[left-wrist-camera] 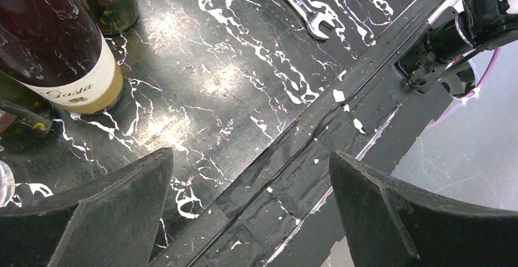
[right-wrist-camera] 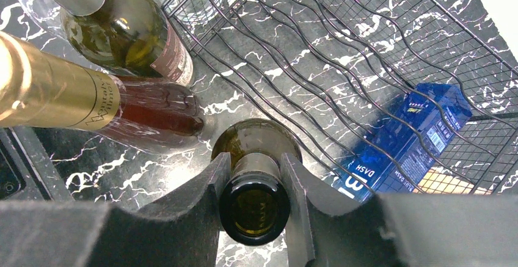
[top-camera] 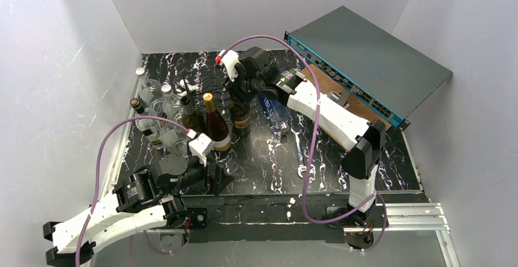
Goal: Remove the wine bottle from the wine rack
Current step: Place the wine bottle at the center of the board.
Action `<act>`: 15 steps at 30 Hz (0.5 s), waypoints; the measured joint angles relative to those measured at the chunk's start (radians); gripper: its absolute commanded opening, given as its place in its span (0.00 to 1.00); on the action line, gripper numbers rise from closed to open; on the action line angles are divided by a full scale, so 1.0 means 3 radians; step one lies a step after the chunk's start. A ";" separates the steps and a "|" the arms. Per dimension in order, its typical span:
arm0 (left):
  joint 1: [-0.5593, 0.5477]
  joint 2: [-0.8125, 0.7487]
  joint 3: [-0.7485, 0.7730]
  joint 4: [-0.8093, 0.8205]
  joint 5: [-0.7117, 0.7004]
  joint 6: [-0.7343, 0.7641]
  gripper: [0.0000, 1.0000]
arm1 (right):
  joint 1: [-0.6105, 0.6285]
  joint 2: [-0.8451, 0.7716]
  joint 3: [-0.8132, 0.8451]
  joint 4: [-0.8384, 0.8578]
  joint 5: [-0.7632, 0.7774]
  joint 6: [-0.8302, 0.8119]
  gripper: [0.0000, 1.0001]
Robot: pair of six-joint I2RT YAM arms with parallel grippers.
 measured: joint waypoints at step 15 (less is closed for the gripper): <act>0.0000 -0.0032 0.0000 -0.0017 -0.0009 -0.0051 0.98 | 0.0008 0.0009 0.0198 0.0024 -0.0008 0.0083 0.70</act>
